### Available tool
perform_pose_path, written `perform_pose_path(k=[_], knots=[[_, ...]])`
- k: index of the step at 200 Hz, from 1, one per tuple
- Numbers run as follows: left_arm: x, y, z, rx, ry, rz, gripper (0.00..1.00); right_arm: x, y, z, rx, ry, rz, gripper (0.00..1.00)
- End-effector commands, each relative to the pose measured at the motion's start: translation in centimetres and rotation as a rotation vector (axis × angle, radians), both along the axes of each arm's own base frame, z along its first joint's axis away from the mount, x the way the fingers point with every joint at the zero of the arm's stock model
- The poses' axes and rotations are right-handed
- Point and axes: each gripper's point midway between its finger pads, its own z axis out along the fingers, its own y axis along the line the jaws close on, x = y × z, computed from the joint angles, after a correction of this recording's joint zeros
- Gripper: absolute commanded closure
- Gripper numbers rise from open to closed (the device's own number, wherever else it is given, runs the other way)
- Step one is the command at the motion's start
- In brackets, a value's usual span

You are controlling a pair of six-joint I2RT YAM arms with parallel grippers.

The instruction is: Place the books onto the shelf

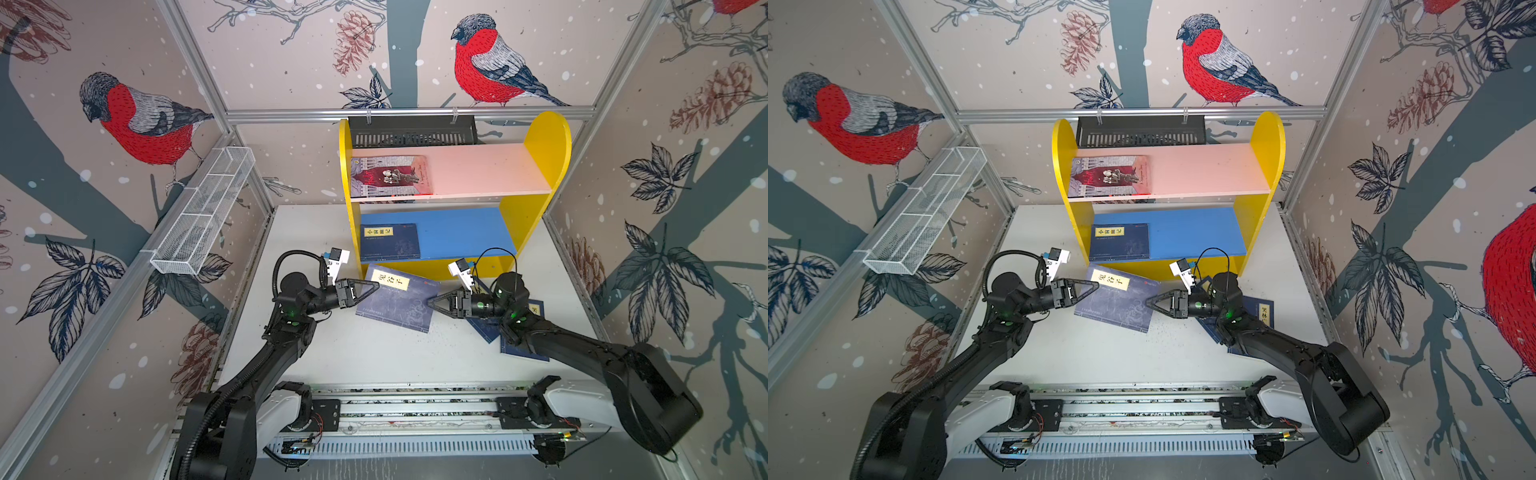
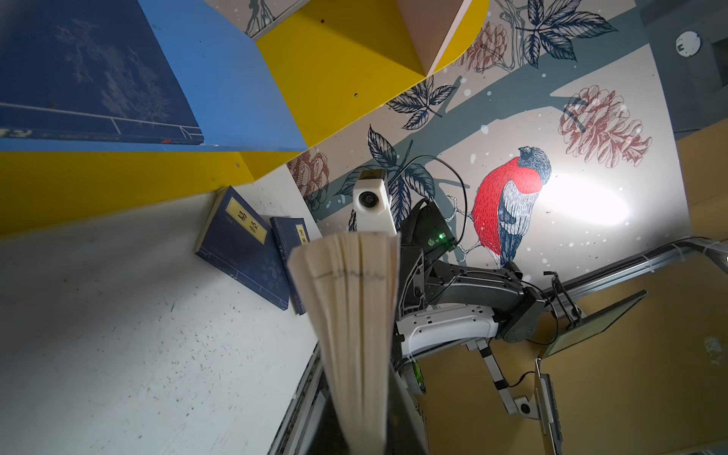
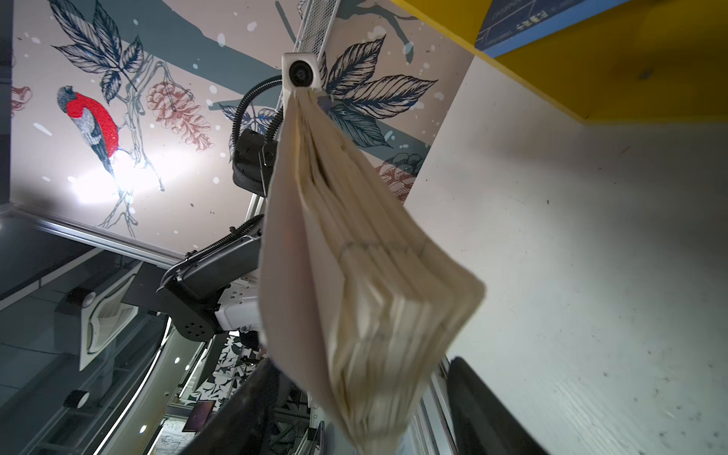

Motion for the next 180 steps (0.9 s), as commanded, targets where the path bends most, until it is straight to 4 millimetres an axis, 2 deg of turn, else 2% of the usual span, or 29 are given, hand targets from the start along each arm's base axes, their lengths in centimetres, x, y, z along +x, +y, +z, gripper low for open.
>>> perform_pose_path(k=[1,57,107,123,180], knots=[[0.5,0.3,1.3,-0.034,-0.041,0.034,1.0,0.3,0.5,3.0,0.107,-0.069,-0.046,0.33],[1.6,1.8,1.1,-0.069,-0.002,0.129,1.0,0.6,0.7,3.2,0.182,-0.048,-0.078,0.51],[1.7,1.9,0.7,-0.065,0.001,0.142,1.0,1.1,1.0,3.6,0.232,-0.047,-0.087,0.62],[1.7,1.9,0.7,-0.064,-0.005,0.139,1.0,1.4,1.1,3.7,0.249,-0.047,-0.1,0.71],[1.5,1.9,0.3,-0.059,0.0,0.144,1.0,2.3,1.8,3.9,0.263,-0.047,-0.088,0.87]])
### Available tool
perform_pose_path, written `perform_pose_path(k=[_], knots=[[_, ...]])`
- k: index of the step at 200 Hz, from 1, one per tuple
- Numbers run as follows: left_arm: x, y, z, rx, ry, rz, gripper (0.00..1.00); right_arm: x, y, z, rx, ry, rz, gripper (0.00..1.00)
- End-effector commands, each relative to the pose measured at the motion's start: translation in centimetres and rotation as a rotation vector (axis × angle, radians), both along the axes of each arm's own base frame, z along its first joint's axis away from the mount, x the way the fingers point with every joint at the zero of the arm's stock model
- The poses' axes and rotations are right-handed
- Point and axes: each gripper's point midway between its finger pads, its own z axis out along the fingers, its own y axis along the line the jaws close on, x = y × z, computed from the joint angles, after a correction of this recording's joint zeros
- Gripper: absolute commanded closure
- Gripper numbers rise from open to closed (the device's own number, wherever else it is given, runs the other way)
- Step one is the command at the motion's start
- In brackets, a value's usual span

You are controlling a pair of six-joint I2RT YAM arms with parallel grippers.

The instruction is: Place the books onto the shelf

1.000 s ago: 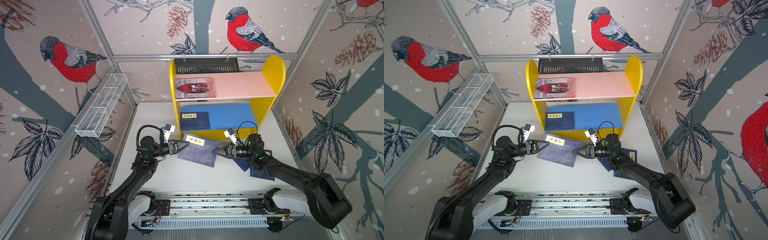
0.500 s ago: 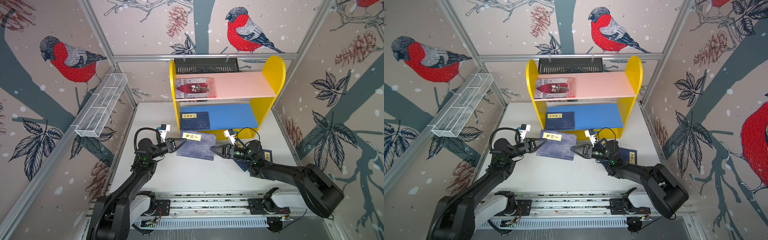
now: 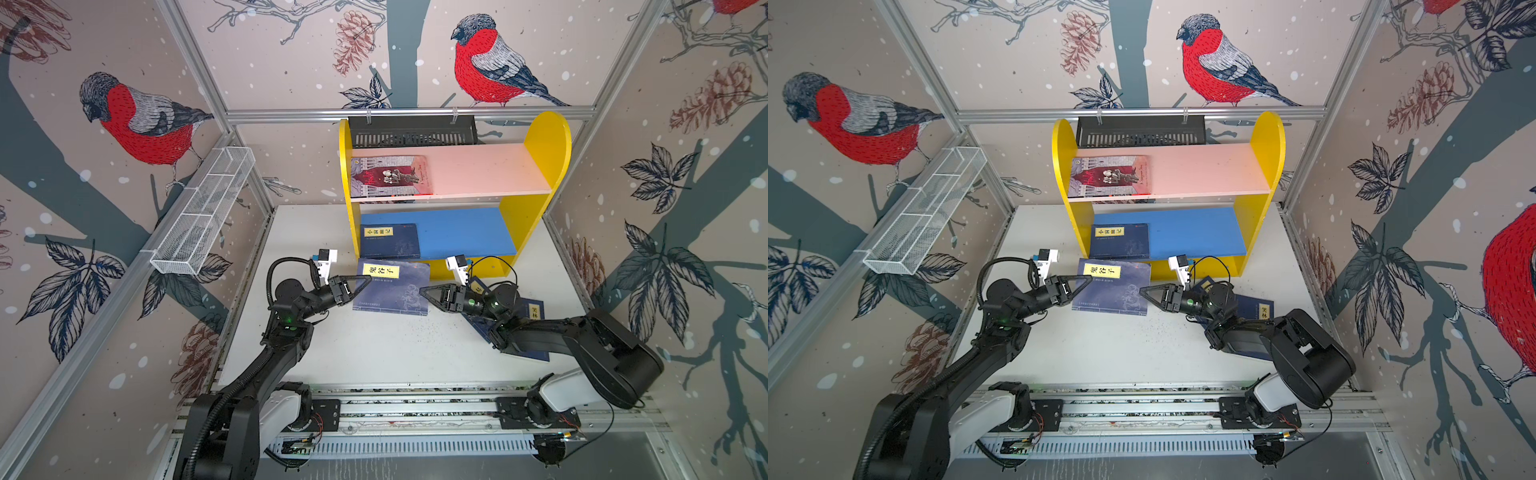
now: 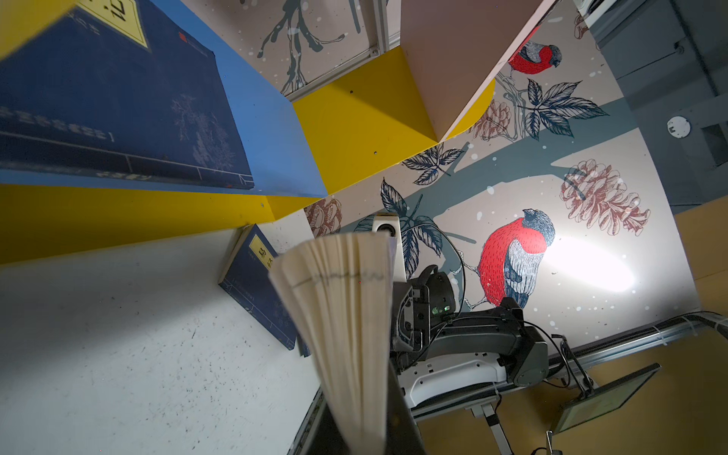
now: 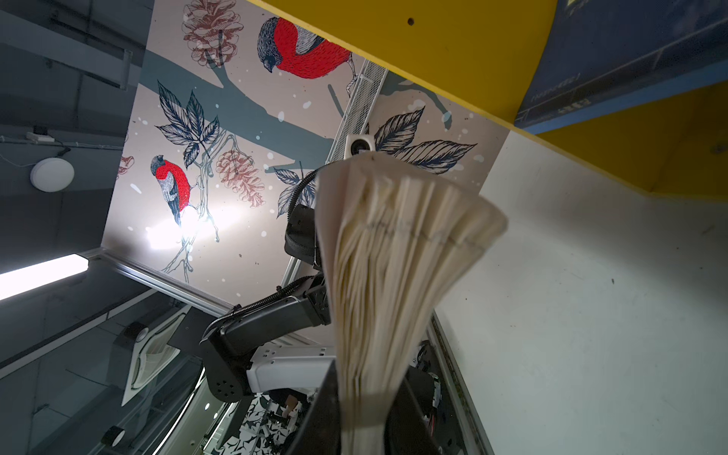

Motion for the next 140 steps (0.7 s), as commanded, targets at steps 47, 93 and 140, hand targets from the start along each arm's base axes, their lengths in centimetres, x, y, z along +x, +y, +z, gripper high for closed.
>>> perform_pose_path(k=[47,93,140], knots=[[0.0,0.3,0.6,0.007,-0.066,0.019,0.56,1.2,0.0,2.1,0.045,-0.062,0.0,0.98],[1.4,2.0,-0.9,0.099,-0.069,0.108,0.26,3.3,-1.6,2.2,0.001,-0.063,-0.007,0.99],[2.3,3.1,-1.2,0.196,-0.107,0.157,0.23,7.3,-3.1,1.8,-0.091,-0.066,-0.016,0.99]])
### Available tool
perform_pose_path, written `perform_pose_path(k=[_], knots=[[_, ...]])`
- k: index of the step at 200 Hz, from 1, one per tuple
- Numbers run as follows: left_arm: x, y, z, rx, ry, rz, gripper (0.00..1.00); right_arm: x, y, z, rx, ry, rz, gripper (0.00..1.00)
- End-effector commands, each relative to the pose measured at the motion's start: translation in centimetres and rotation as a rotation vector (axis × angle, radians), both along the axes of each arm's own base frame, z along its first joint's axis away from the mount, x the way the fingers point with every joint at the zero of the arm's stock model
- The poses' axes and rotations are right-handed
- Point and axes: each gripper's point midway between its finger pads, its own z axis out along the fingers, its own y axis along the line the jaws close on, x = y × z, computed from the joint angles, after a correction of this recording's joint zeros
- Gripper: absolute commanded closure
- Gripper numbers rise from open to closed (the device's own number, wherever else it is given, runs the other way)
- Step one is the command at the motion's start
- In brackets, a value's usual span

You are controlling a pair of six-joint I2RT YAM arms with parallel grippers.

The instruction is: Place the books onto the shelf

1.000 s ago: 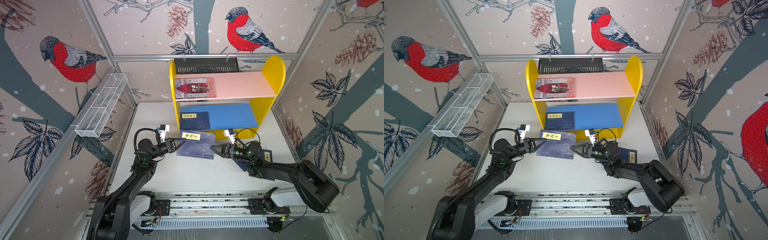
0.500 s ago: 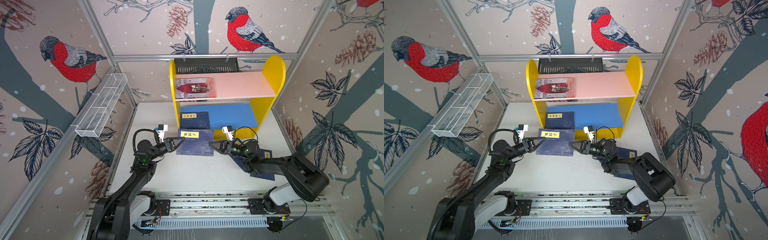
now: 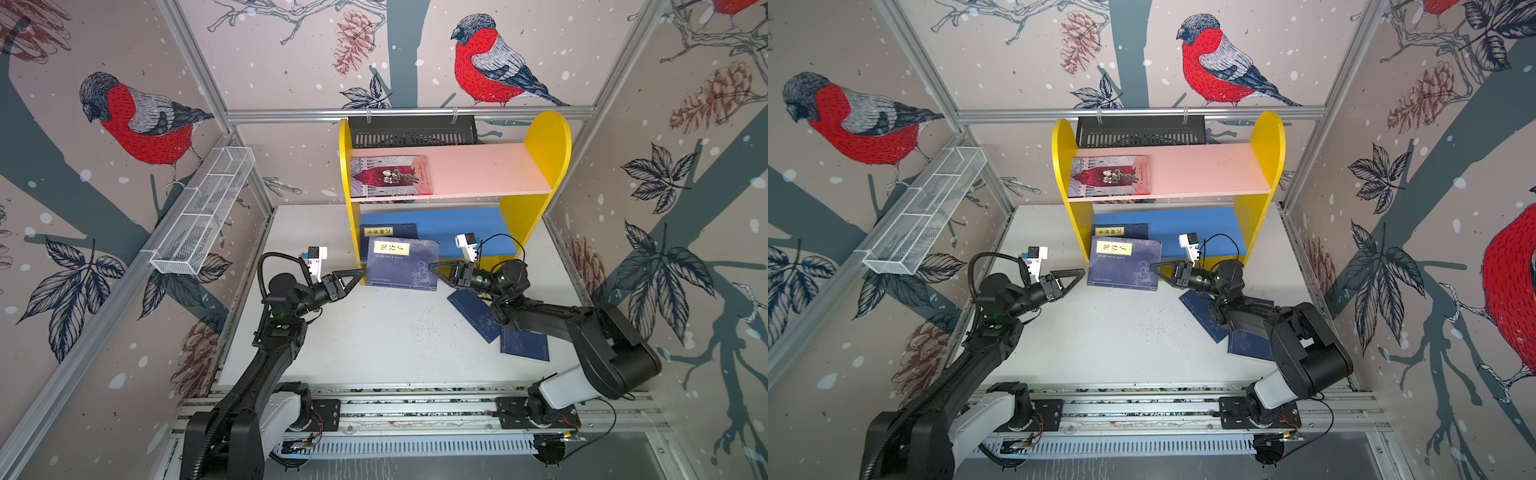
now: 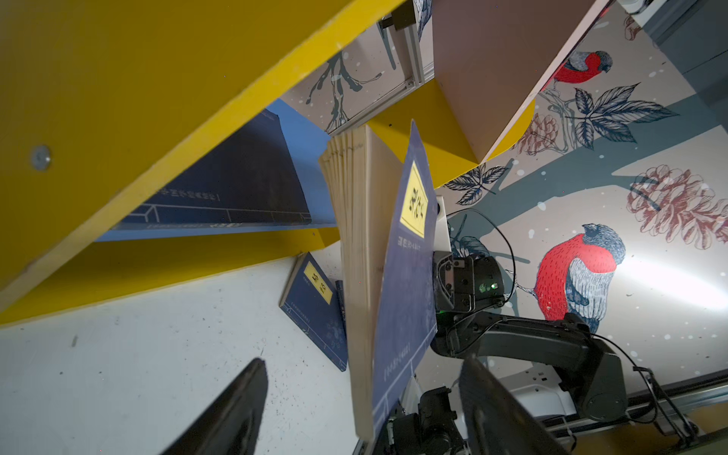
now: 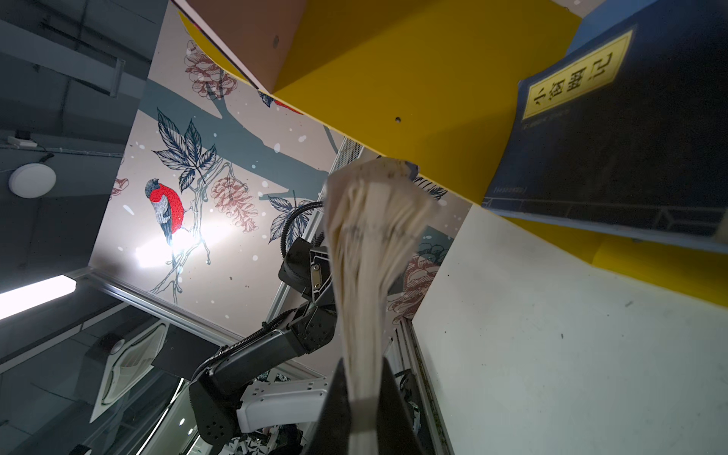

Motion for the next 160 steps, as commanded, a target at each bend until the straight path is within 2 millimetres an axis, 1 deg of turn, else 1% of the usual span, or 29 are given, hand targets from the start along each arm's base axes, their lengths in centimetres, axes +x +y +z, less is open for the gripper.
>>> perform_pose_path(k=[1,25,62,109,160], knots=[[0.2,0.4,-0.7,0.062,-0.024,0.017,0.23,1.0,-0.4,-0.5,-0.058,-0.027,0.039,0.99],[0.2,0.4,-0.6,0.062,-0.03,0.017,0.23,3.2,-0.8,-0.3,-0.077,-0.029,0.042,0.99],[0.1,0.5,-0.7,0.066,-0.036,0.016,0.23,6.0,-0.5,-0.5,-0.086,-0.021,0.057,0.99],[0.1,0.5,-1.0,0.075,-0.027,0.019,0.23,8.7,0.1,-0.7,-0.077,-0.012,0.082,0.99],[0.2,0.6,-1.2,0.084,-0.029,0.026,0.23,10.4,0.9,-1.3,-0.047,0.013,0.09,0.98]])
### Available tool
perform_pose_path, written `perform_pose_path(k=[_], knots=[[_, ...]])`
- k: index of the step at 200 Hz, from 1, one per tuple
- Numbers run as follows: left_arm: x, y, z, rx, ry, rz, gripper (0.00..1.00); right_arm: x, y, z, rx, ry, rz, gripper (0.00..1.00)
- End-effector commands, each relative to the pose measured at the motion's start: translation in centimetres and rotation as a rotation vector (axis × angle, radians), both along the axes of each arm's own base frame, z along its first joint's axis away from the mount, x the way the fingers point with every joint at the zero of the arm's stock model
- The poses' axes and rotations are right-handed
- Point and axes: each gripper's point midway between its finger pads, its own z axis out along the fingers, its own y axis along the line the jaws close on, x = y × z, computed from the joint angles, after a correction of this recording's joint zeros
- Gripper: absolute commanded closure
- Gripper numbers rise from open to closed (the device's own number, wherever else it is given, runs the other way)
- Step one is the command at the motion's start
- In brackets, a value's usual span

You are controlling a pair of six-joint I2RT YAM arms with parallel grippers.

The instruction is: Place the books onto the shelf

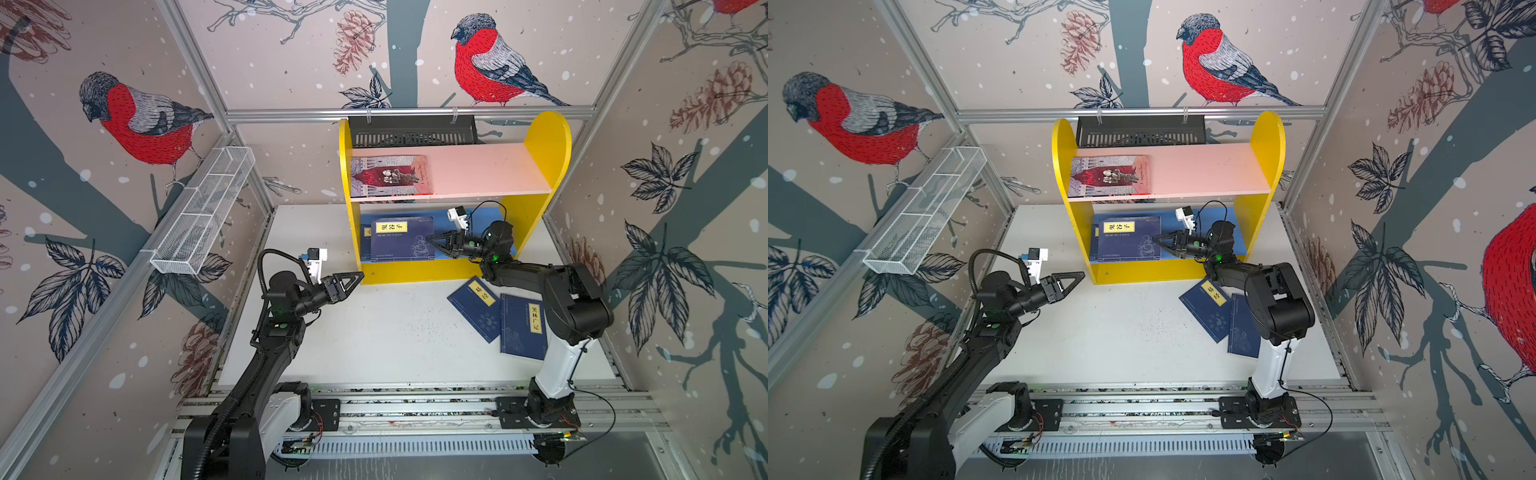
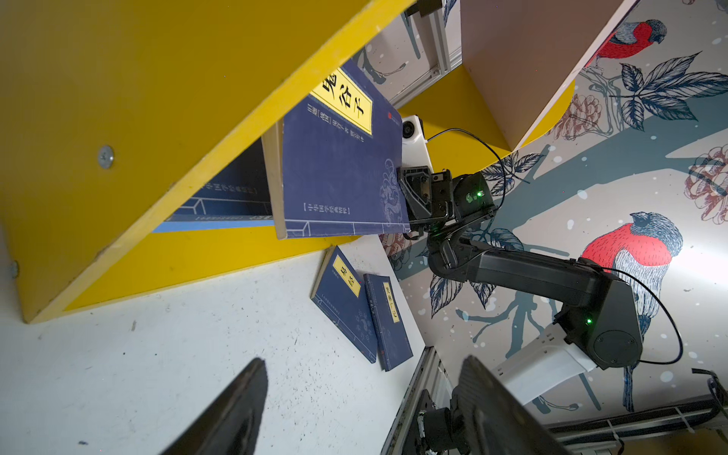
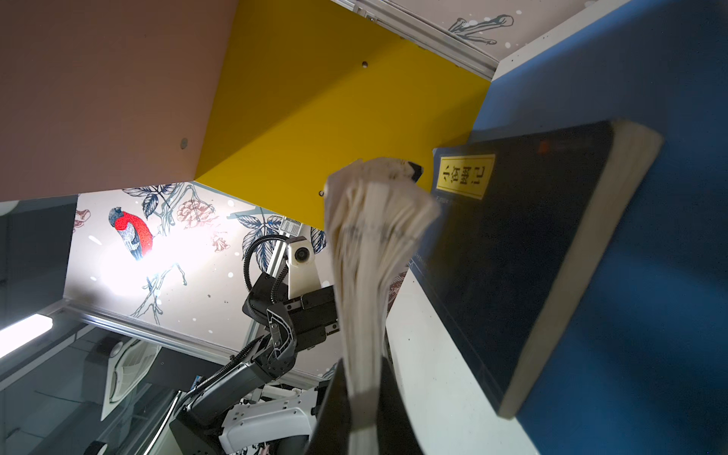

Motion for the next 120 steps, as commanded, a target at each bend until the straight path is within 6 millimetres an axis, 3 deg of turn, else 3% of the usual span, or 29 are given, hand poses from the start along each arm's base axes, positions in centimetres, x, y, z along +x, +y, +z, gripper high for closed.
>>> perform_pose_path(k=[1,44,120], knots=[[0.0,0.0,0.2,0.01,-0.024,-0.003,0.23,0.0,0.4,1.2,0.034,-0.049,0.02,0.98],[-0.1,0.0,0.2,0.011,-0.028,-0.002,0.23,1.8,1.3,-0.8,-0.056,-0.038,-0.028,0.98],[-0.3,0.0,0.1,0.01,-0.031,-0.006,0.23,3.1,1.9,-1.2,-0.094,-0.037,-0.05,0.98]])
